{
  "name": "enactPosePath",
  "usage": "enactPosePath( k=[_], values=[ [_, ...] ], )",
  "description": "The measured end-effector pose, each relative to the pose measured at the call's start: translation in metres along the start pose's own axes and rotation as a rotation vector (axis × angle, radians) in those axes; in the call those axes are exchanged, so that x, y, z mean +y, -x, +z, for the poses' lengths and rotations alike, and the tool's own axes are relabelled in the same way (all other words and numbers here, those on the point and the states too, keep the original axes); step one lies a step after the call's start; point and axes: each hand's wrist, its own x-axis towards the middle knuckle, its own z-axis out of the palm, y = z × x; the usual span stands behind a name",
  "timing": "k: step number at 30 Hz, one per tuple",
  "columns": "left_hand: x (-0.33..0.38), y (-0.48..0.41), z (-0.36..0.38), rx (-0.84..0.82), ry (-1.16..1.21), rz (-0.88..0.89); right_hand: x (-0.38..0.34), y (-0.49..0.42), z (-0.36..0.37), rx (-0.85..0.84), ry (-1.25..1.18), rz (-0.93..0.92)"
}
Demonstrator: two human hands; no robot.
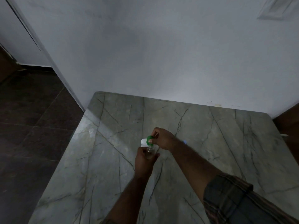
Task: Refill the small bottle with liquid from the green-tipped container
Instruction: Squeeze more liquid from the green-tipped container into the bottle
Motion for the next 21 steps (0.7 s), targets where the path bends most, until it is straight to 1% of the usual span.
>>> enactPosePath(
  k=[8, 17, 21],
  values=[
    [0.0055, 0.0015, -0.0017, -0.012, 0.029, -0.006, -0.0034, -0.0043, -0.0072, -0.024, 0.019, 0.002],
    [0.0053, 0.0059, -0.0059, -0.063, 0.088, -0.045, -0.001, -0.0071, -0.0084, -0.065, -0.034, 0.028],
    [0.0074, 0.007, -0.0072, -0.067, 0.096, -0.035, -0.0018, -0.0077, -0.0088, -0.075, -0.031, 0.028]
  ],
)
